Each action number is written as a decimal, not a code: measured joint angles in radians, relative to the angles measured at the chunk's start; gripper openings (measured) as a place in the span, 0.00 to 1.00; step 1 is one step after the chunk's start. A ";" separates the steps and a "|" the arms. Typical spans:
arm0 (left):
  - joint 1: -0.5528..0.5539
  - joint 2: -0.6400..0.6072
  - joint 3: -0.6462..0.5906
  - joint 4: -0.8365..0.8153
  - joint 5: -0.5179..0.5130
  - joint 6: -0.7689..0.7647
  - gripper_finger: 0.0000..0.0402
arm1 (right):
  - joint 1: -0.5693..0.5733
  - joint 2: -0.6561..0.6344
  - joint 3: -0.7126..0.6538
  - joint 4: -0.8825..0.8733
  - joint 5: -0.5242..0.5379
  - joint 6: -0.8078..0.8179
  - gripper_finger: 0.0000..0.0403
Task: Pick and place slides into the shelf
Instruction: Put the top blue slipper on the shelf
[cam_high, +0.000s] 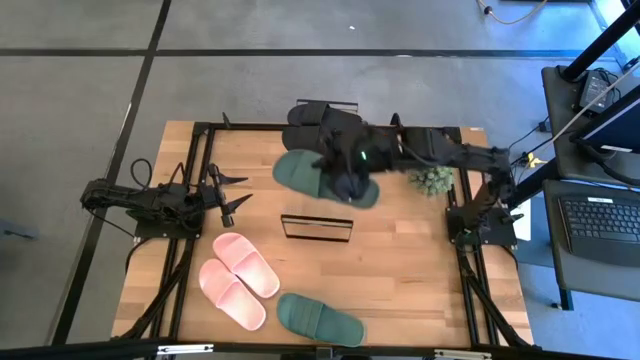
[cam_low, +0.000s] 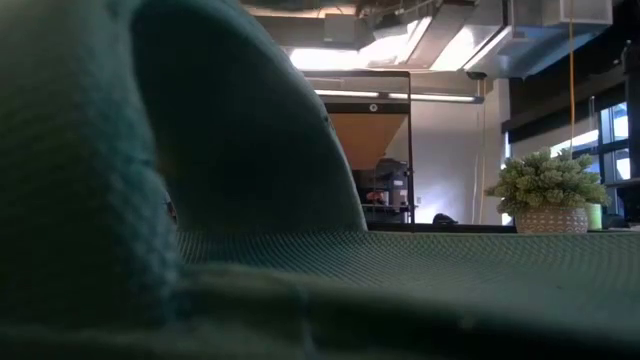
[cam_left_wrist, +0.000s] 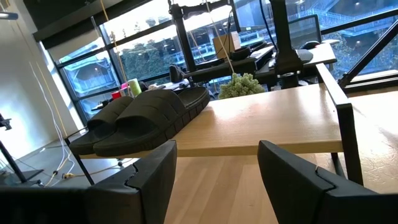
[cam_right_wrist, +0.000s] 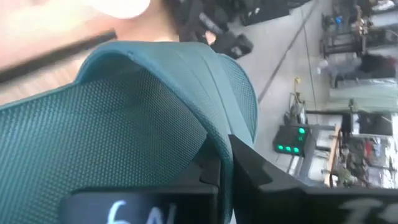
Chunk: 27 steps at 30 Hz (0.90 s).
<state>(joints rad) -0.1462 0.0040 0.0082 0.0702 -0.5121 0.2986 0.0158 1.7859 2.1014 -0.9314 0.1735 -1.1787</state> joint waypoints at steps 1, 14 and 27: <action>0.000 0.000 0.000 0.000 0.000 0.000 0.54 | -0.030 0.000 -0.016 0.013 -0.044 -0.023 0.03; 0.000 0.000 0.000 0.000 -0.002 0.001 0.54 | -0.308 0.001 -0.308 0.338 -0.545 -0.242 0.03; 0.000 0.000 0.000 0.000 -0.004 0.078 0.54 | -0.419 0.001 -0.508 0.605 -0.757 -0.132 0.03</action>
<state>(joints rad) -0.1463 0.0041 0.0085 0.0701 -0.5163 0.3770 -0.4030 1.7866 1.5937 -0.3268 -0.5839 -1.3111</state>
